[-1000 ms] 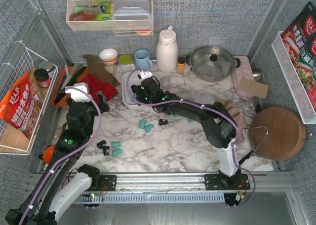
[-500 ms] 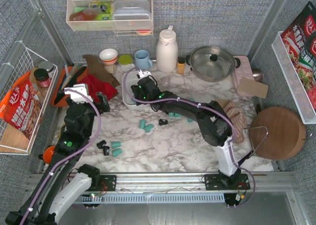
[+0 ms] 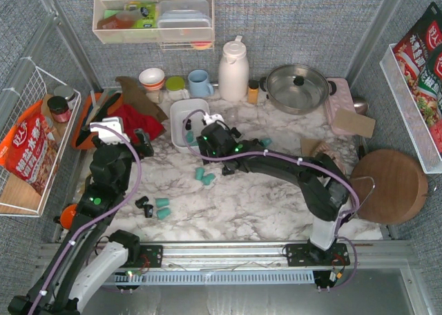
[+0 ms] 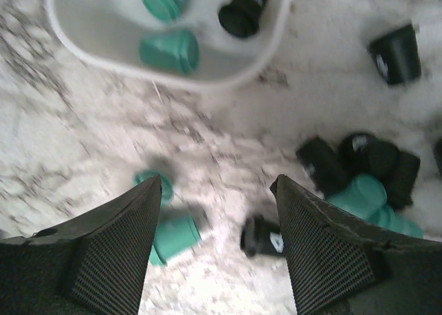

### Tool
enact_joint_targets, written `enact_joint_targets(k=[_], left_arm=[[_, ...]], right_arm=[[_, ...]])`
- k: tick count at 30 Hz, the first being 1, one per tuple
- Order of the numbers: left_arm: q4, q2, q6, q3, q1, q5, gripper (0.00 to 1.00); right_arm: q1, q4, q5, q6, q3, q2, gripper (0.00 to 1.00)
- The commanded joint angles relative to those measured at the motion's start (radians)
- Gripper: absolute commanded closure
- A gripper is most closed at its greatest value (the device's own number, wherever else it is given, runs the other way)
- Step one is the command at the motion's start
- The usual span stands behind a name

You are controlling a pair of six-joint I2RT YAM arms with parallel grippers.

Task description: Mix the coffee capsules in the storage basket

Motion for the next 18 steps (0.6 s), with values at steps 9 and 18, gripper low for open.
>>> enact_joint_targets(k=[9, 18], left_arm=[[0.038, 0.011, 0.006, -0.001, 0.012, 0.009, 0.01], [0.040, 0.016, 0.005, -0.003, 0.015, 0.011, 0.01]], right_arm=[[0.003, -0.090, 0.006, 0.104, -0.164, -0.076, 0.19], [-0.008, -0.132, -0.016, 0.177, -0.140, -0.001, 0.21]])
